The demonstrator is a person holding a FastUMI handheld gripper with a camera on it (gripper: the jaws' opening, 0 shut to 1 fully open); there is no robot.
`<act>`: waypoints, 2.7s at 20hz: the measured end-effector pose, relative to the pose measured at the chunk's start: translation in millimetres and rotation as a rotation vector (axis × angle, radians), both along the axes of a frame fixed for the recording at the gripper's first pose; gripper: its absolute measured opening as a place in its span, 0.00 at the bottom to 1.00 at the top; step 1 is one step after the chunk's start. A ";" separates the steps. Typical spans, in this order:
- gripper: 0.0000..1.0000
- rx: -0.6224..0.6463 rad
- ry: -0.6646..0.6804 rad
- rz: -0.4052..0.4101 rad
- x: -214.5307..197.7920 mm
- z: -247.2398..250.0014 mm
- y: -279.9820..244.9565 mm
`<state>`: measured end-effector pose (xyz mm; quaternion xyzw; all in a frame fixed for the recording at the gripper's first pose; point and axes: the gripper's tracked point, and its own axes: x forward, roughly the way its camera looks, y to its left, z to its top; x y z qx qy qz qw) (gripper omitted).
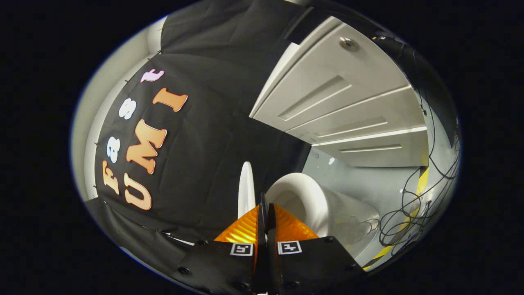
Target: Open the toilet lid.
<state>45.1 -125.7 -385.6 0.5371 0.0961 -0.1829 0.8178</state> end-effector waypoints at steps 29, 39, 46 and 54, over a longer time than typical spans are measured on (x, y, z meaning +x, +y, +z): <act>0.08 -0.358 -0.046 0.040 44.7 154.2 103.4; 0.08 -0.474 -0.035 0.076 56.7 181.1 140.0; 0.08 -0.533 -0.041 0.127 63.8 198.4 165.9; 0.08 -0.577 -0.066 0.188 73.0 218.3 204.6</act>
